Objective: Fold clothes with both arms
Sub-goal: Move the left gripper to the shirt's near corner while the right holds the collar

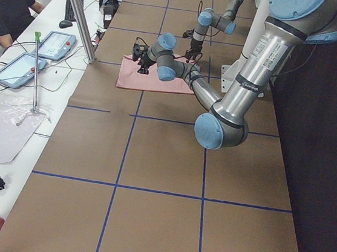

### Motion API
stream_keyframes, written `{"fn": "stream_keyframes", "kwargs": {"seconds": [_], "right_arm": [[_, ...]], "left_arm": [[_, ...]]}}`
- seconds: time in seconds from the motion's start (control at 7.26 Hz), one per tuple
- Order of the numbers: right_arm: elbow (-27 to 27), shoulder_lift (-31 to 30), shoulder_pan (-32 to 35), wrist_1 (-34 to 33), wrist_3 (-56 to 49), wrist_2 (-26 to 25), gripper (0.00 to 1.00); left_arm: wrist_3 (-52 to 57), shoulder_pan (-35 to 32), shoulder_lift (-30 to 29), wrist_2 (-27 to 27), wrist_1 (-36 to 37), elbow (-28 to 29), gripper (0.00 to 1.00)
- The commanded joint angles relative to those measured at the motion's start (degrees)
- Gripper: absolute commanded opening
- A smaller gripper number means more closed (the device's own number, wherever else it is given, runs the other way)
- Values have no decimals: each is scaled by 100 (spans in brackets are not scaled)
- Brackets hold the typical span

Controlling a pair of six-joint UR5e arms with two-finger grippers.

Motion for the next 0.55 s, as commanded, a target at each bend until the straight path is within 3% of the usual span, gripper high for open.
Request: {"fn": "stream_keyframes", "kwargs": {"seconds": [0.0, 0.14, 0.28, 0.41], "right_arm": [[1, -35, -4, 0, 0, 1, 62], [-8, -27, -13, 0, 0, -8, 51], [-17, -1, -21, 0, 9, -8, 31], [-17, 8, -21, 0, 9, 1, 0]], "left_arm": [[-9, 0, 0, 0, 0, -3, 50], [-9, 0, 9, 0, 0, -29, 50], [-9, -9, 9, 0, 0, -56, 50], [-9, -9, 26, 9, 0, -56, 50]]}}
